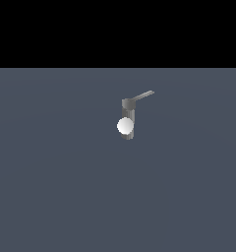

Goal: Turn on the faucet by rotating a designated handle.

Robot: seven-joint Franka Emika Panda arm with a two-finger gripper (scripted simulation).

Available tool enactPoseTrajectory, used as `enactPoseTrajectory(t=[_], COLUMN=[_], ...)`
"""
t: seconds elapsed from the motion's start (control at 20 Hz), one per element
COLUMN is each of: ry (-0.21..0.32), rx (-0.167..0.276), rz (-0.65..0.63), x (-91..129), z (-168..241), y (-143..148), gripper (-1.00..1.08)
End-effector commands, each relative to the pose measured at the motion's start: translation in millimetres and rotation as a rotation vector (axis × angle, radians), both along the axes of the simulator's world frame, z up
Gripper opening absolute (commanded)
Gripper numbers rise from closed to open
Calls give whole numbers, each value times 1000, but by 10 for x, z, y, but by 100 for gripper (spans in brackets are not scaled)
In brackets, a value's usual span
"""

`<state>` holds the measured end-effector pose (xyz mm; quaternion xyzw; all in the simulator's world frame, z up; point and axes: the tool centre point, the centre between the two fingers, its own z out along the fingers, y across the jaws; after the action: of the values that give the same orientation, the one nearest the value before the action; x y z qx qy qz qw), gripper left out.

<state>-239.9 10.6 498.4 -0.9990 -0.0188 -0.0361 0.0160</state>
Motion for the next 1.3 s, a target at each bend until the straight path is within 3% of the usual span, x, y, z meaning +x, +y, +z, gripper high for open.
enactPoseTrajectory(t=[0.0, 0.6, 1.25], ry=[0, 4, 18], rx=[0, 3, 12], rz=[0, -88, -372], x=[0, 204, 905], z=[0, -162, -686], y=[0, 99, 292], gripper=[-100, -100, -100])
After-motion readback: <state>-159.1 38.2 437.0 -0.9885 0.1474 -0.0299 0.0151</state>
